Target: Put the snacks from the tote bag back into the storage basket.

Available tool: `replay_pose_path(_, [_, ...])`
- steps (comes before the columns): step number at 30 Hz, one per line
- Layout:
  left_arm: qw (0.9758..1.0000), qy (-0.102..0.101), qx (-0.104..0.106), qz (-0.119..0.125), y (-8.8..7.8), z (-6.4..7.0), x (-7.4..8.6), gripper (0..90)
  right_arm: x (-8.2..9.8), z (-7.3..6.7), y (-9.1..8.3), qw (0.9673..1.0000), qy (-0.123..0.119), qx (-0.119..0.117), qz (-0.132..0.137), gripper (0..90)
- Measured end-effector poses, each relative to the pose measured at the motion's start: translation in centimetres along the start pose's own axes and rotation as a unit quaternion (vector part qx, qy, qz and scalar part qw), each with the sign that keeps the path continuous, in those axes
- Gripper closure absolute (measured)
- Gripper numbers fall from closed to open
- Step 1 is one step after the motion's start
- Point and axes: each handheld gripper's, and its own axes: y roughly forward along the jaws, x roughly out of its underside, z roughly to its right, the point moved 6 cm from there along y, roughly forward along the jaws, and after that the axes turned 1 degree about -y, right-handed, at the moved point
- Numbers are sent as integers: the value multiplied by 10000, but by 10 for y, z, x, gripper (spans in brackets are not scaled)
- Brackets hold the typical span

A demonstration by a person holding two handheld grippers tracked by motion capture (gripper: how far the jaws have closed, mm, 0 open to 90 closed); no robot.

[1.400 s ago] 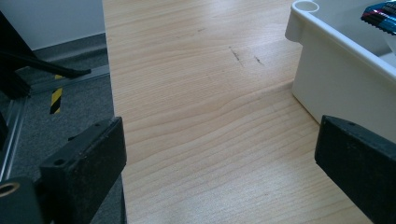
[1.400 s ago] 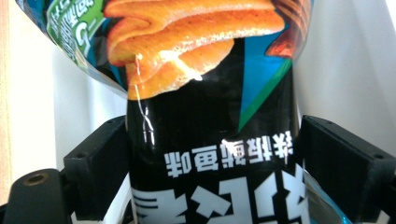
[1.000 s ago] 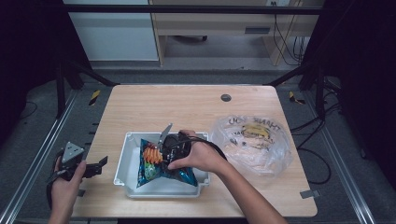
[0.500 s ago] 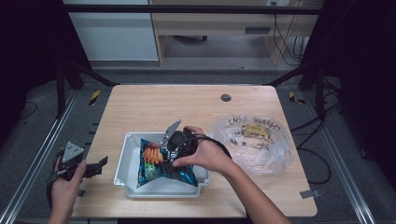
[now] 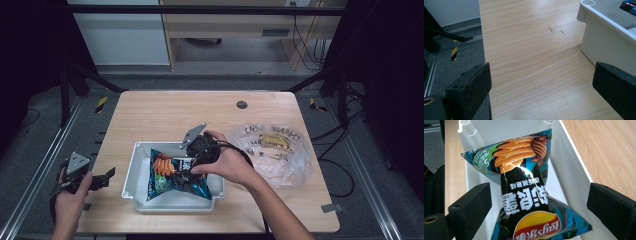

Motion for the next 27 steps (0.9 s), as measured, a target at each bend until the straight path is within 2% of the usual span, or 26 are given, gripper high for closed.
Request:
replay_pose_path(15, [10000,12,-12,-8,0,1,0,20,9,10,-36,9988,169,285,374,54])
replay_pose_path(27, [10000,-2,-12,-12,-1,1,1,20,18,19,-65,9954,379,621,616,52])
